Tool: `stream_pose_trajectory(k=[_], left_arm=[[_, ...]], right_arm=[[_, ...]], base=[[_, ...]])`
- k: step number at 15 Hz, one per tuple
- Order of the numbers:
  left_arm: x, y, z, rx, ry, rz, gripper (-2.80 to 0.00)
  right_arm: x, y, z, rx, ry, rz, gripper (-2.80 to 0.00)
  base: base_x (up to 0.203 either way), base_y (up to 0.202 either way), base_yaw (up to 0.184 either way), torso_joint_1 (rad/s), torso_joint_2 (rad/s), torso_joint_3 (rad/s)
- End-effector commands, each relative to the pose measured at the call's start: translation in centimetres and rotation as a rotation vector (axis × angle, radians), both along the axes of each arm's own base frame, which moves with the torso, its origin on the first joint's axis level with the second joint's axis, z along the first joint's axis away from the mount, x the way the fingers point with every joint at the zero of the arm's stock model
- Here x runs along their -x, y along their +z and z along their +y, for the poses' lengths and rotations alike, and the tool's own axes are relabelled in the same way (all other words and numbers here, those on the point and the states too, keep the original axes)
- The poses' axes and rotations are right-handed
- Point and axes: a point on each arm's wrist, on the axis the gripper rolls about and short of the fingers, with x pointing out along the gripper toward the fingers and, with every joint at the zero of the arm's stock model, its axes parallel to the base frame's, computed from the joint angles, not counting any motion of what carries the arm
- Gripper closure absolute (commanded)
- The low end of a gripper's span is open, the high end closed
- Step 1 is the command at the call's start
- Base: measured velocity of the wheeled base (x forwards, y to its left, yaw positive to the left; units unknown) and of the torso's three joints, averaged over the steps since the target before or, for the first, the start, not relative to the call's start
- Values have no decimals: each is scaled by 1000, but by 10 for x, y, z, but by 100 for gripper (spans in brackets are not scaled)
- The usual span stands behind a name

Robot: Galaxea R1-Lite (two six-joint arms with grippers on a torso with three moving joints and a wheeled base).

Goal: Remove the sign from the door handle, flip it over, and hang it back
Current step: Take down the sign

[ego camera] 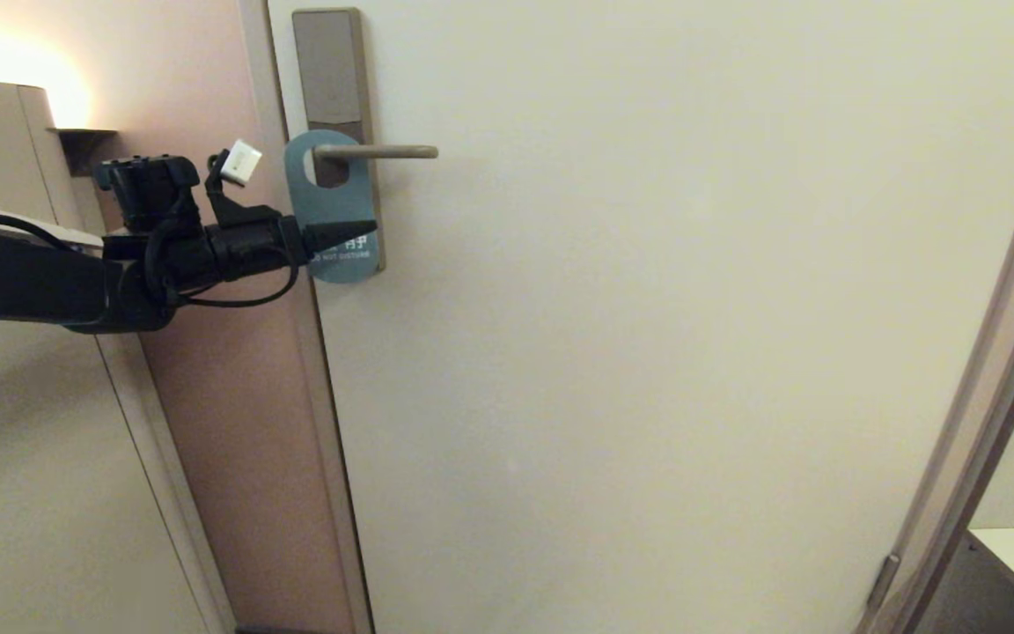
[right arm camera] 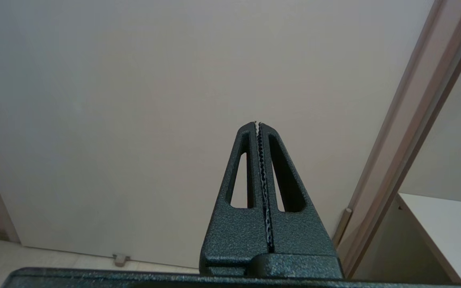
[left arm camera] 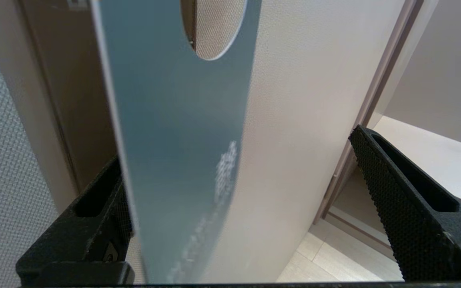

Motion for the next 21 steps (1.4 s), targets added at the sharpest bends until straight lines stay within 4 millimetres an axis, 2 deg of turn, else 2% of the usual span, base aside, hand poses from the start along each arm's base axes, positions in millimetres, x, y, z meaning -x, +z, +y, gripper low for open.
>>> stream_pose_trajectory(k=[1, 4, 5, 21], left_arm=[[0, 0, 2, 1, 1, -1, -280], [0, 0, 6, 0, 9, -3, -280], [0, 0, 7, 0, 11, -4, 0], [9, 17, 6, 9, 14, -31, 0]], right_arm=[[0, 0, 0, 1, 1, 0, 0], [0, 0, 0, 1, 1, 0, 0], [0, 0, 0, 1, 1, 0, 0], [0, 0, 0, 1, 1, 0, 0]], base=[[0, 0, 0, 0, 0, 0], [0, 0, 0, 0, 0, 0], [0, 0, 0, 0, 0, 0], [0, 0, 0, 0, 0, 0]])
